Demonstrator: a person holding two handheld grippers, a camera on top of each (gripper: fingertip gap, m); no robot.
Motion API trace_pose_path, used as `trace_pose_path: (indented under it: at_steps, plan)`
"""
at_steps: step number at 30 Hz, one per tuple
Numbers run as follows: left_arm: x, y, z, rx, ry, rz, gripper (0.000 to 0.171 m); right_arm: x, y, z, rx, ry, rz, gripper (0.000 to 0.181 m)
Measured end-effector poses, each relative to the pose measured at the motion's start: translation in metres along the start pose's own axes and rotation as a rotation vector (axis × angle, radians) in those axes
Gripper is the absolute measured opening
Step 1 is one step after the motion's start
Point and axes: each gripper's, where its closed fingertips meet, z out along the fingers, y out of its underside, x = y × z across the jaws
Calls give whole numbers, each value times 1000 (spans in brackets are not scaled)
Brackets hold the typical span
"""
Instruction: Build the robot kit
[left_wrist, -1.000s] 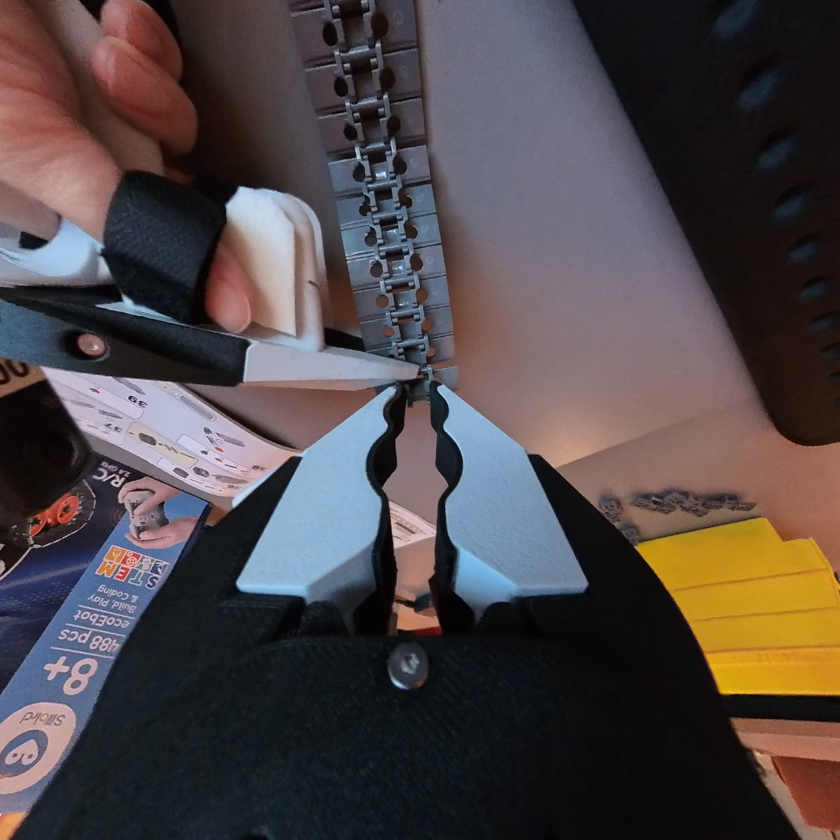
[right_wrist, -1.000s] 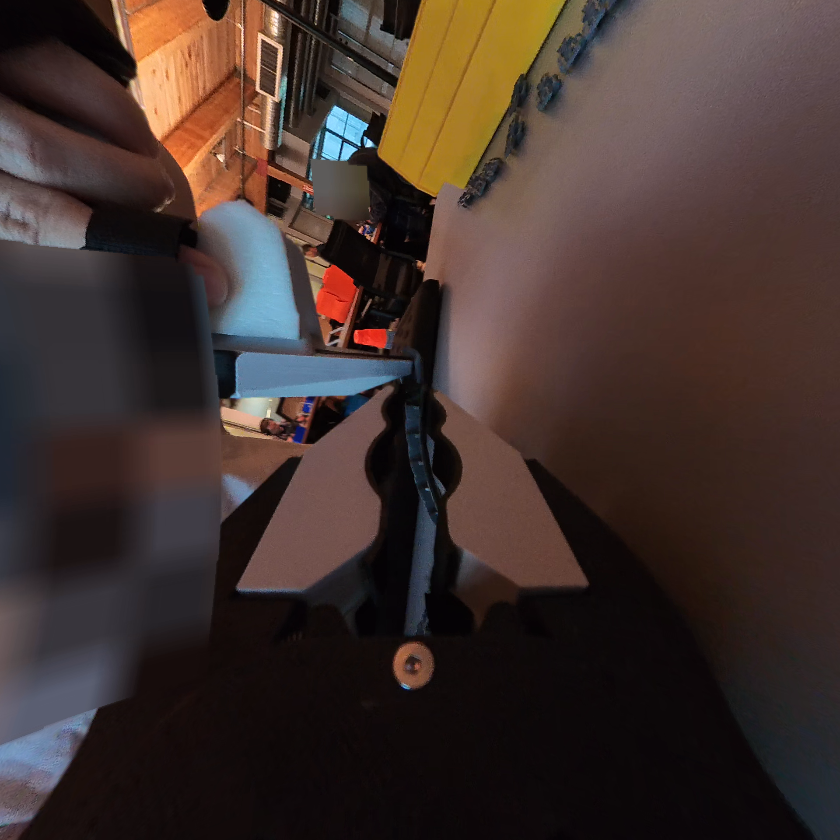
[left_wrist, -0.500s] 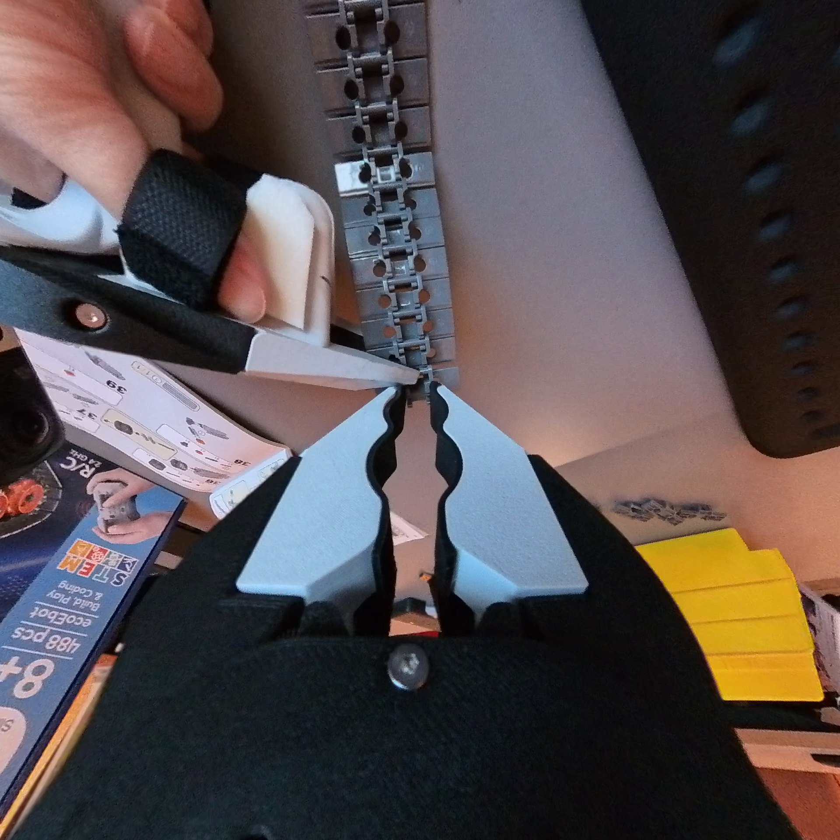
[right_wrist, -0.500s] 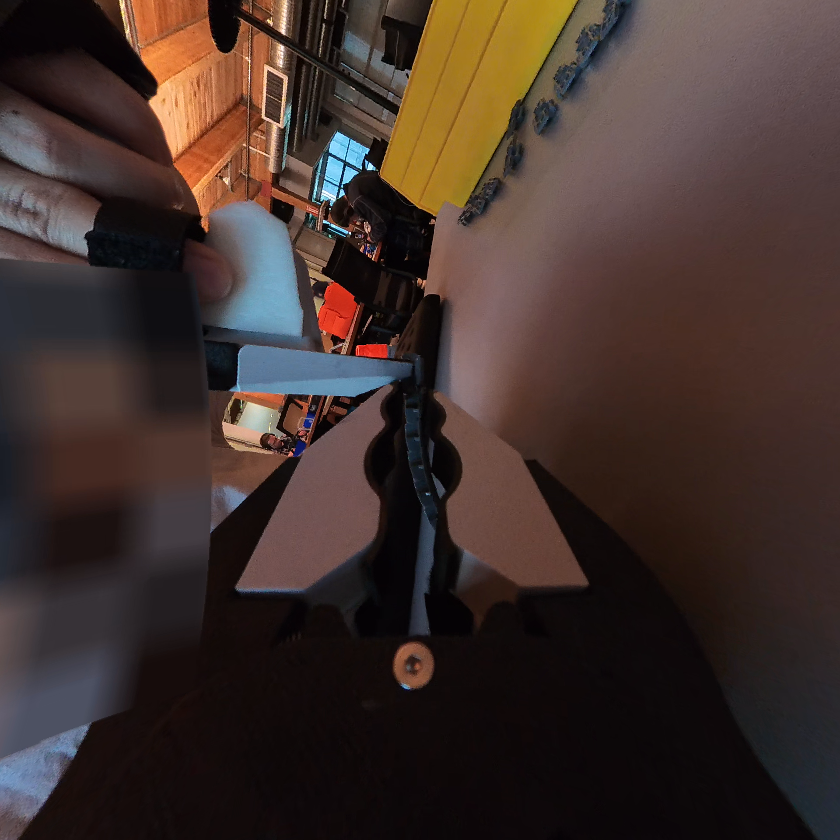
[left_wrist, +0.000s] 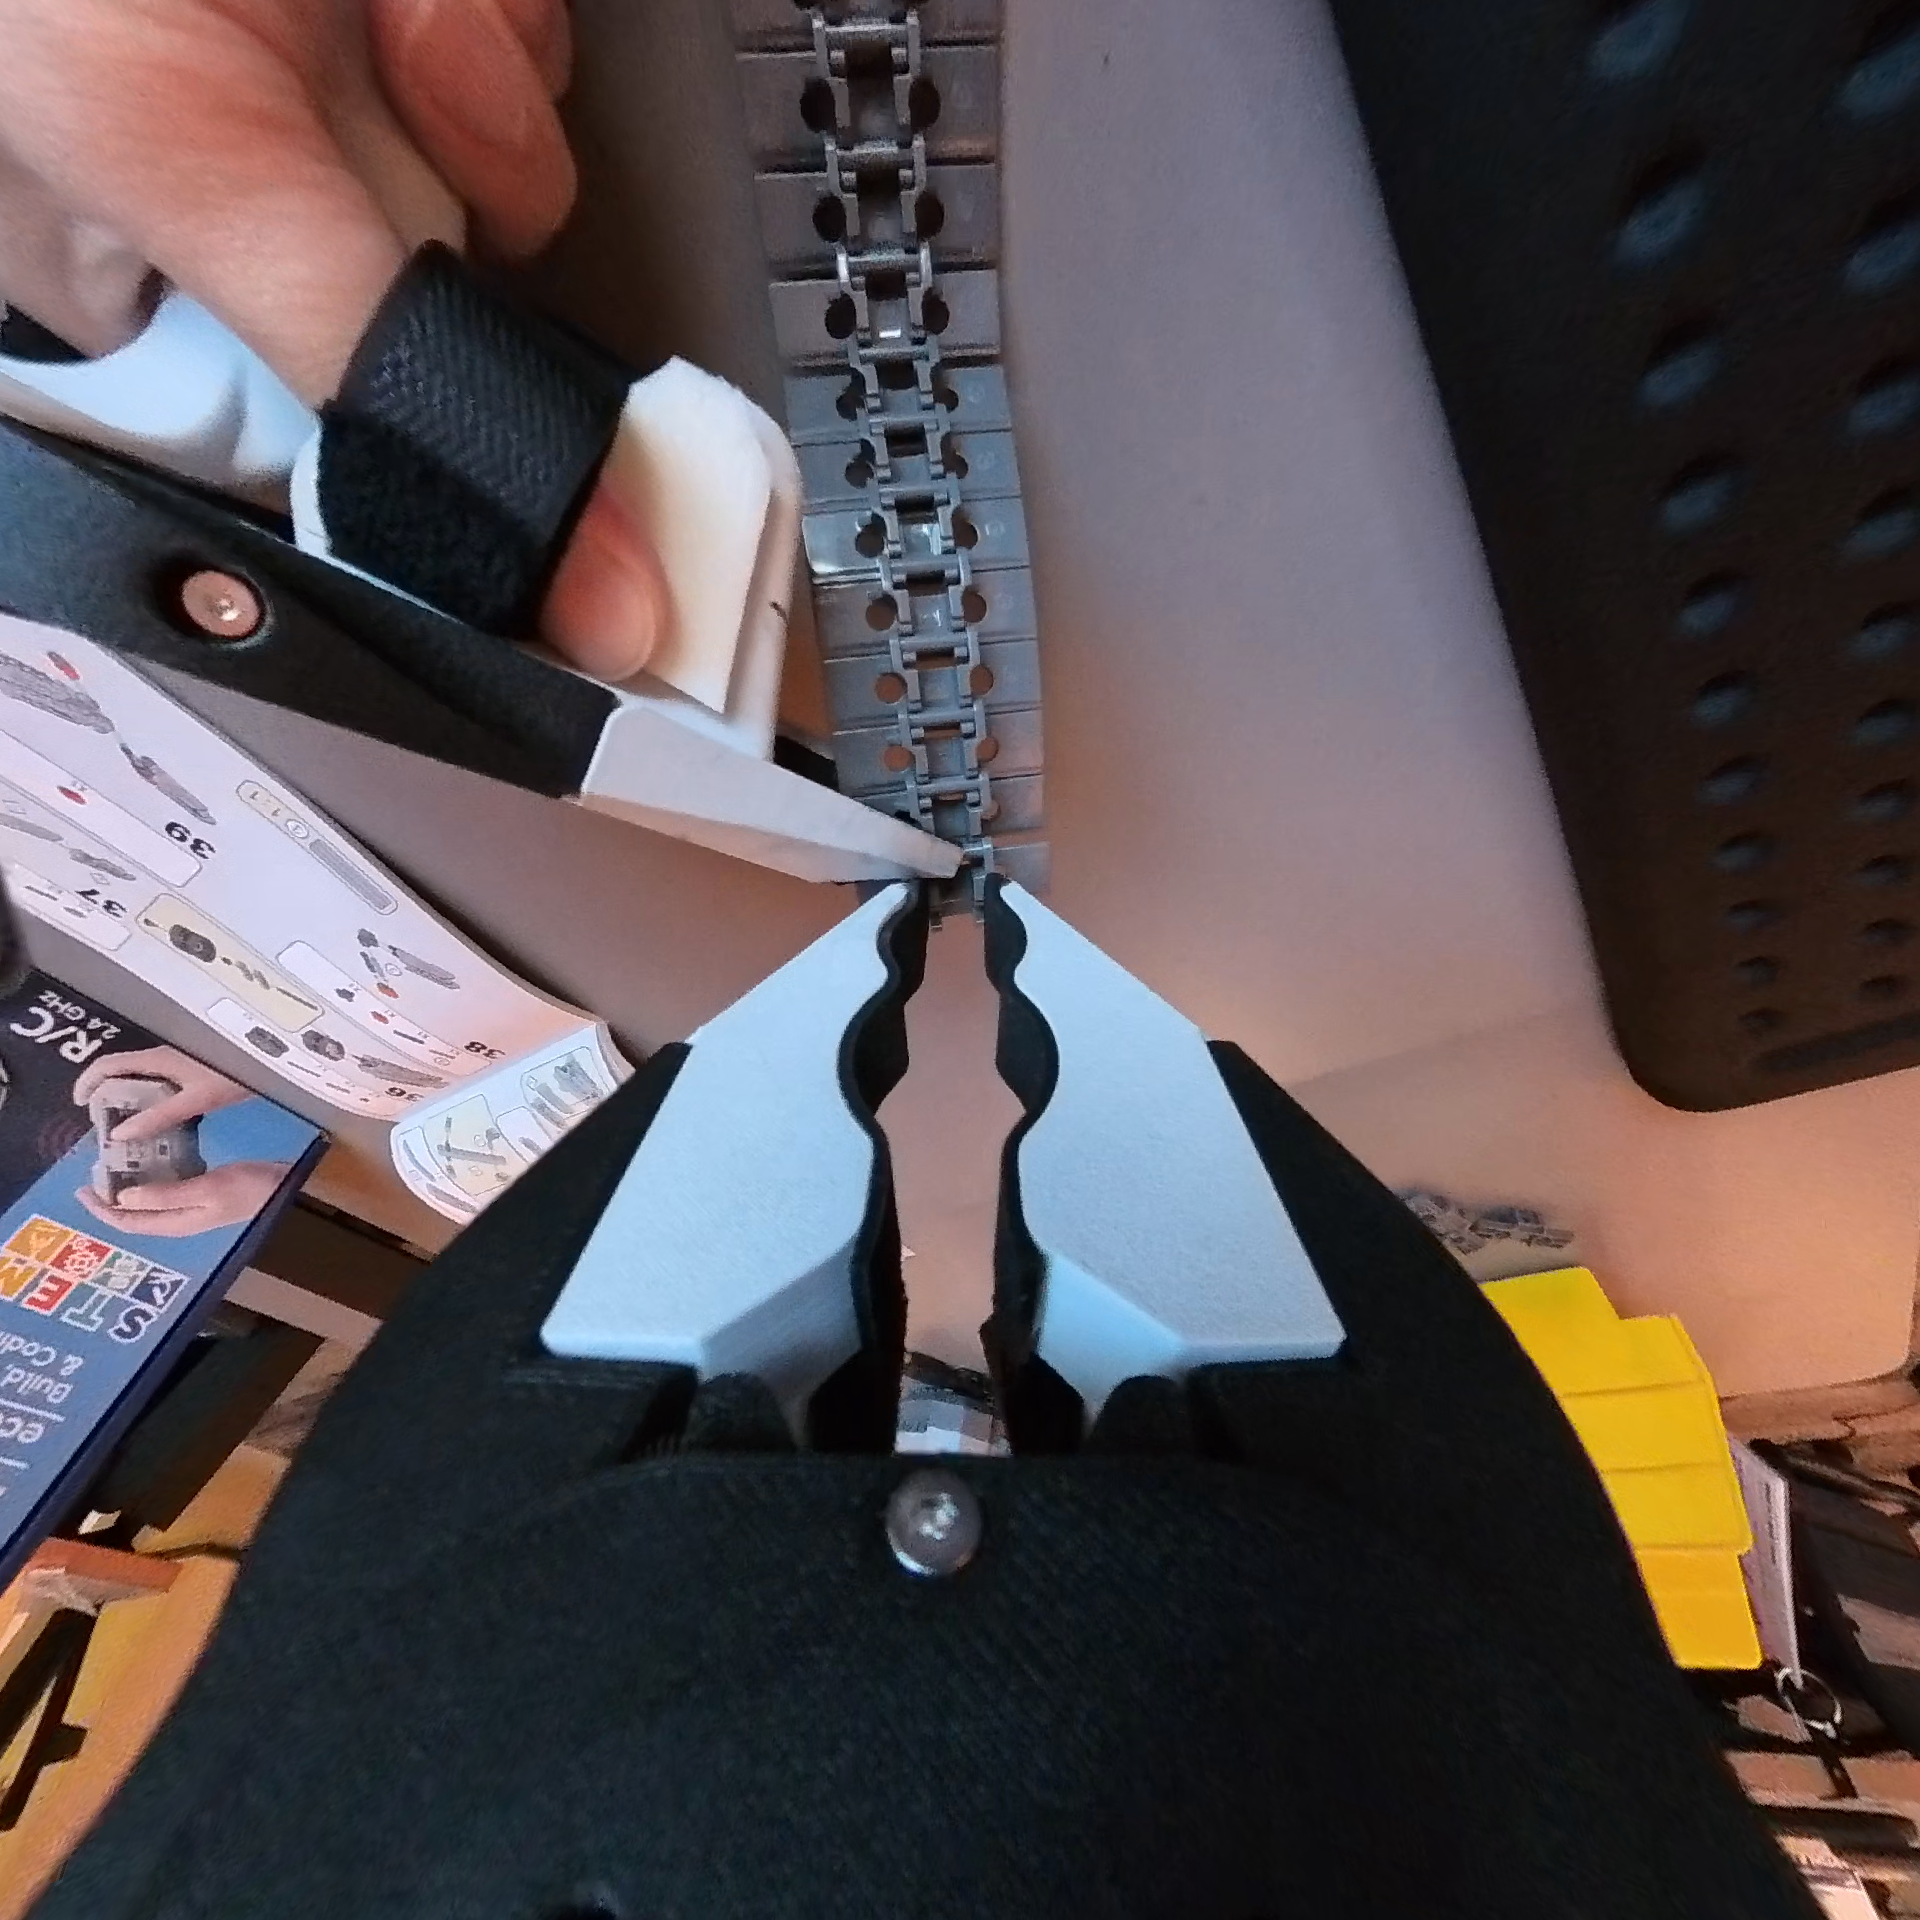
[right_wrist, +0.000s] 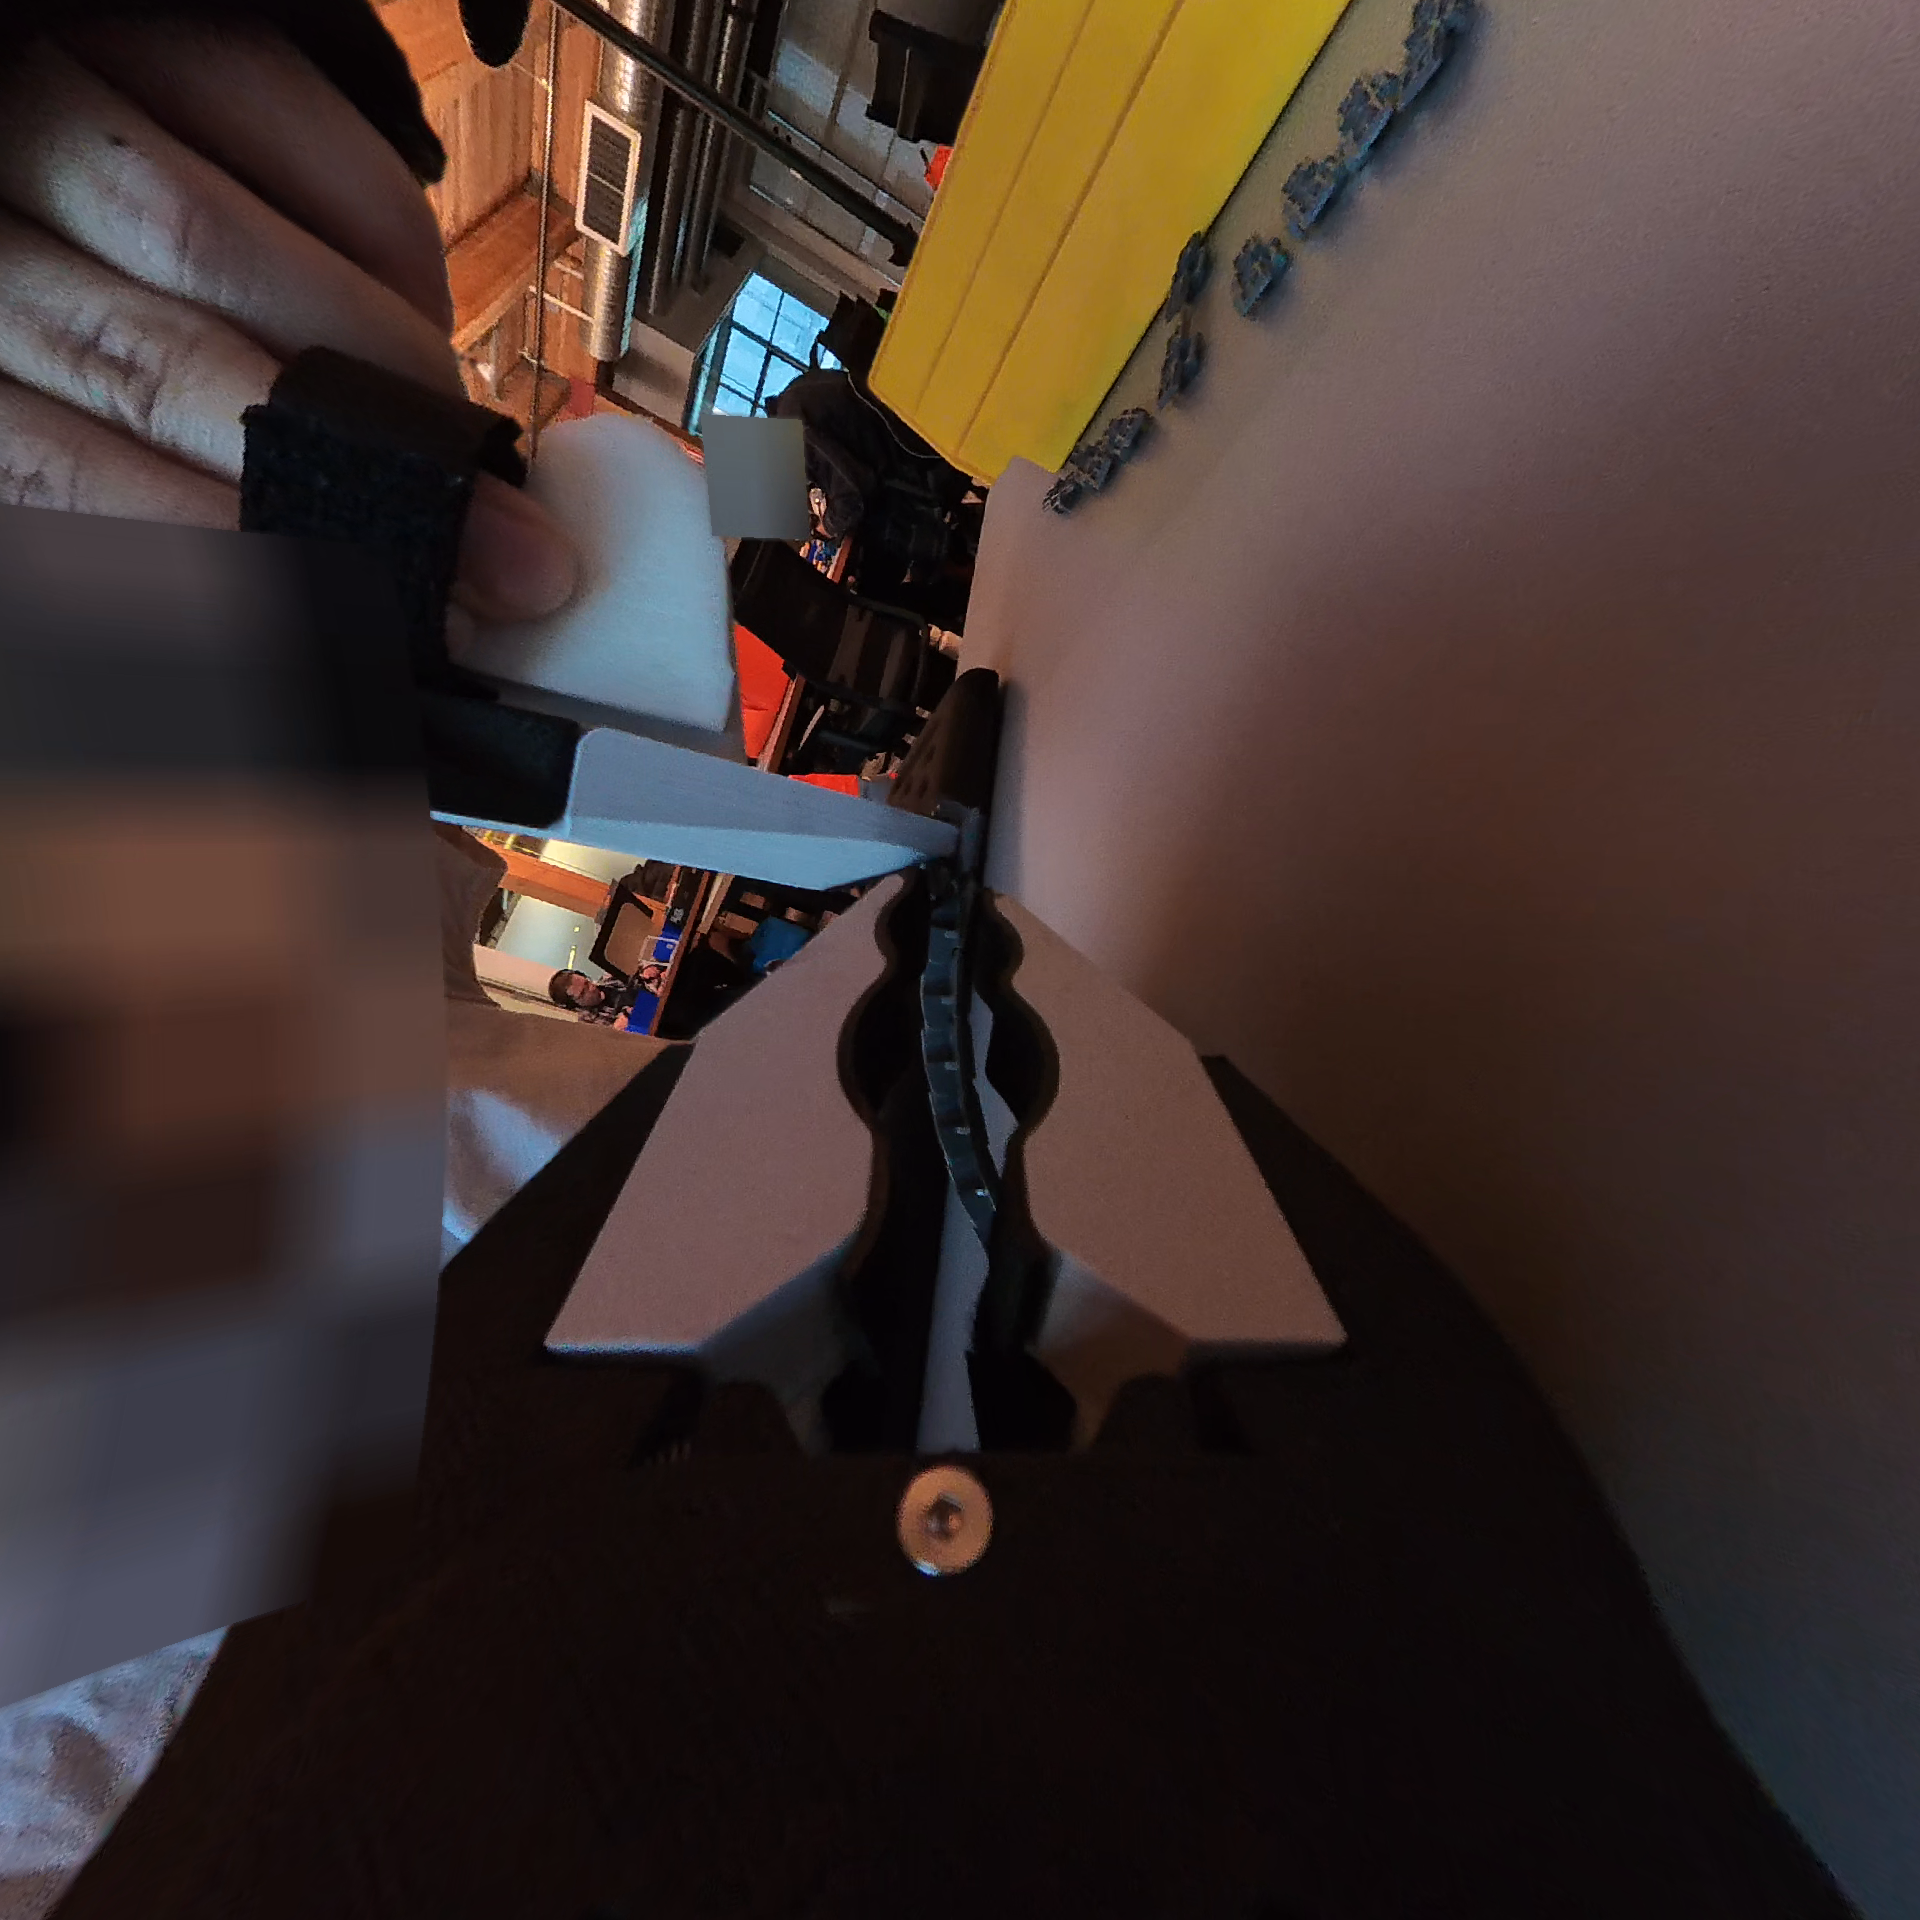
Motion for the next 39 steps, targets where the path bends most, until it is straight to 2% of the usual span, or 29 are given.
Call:
trace_pose_path:
  at_steps: [9,14,17,19,20,22,24,28,31,35,37,39]
  plan:
    - [2,-1,4,-24,-10,-46,8,3,3,2,-25,51,-62,5]
    - [2,-3,1,50,46,-156,10,1,4,0,-29,21,-45,6]
    - [-1,-5,-7,140,63,-230,16,1,6,0,-33,20,-44,6]
    - [-2,4,-12,145,71,-289,31,0,7,2,-43,23,-54,6]
    - [-3,11,-15,150,60,-317,31,0,7,2,-41,22,-55,6]
    - [-7,19,-22,262,15,-429,32,-2,5,1,-25,11,-72,6]
    - [-5,25,-27,445,39,-640,32,-4,0,-1,0,12,-100,6]
    - [0,26,-37,978,121,-1075,27,-10,-11,-5,68,-3,-162,6]
    - [-4,27,-42,1295,30,-1252,23,-12,-19,-8,112,-4,-190,6]
    - [-9,22,-43,1523,9,-1383,21,-16,-24,-9,158,-18,-221,6]
    - [-11,16,-39,1567,23,-1416,22,-17,-25,-10,169,-17,-231,6]
    - [-12,13,-35,1581,15,-1435,15,-21,-27,-12,184,-37,-232,6]
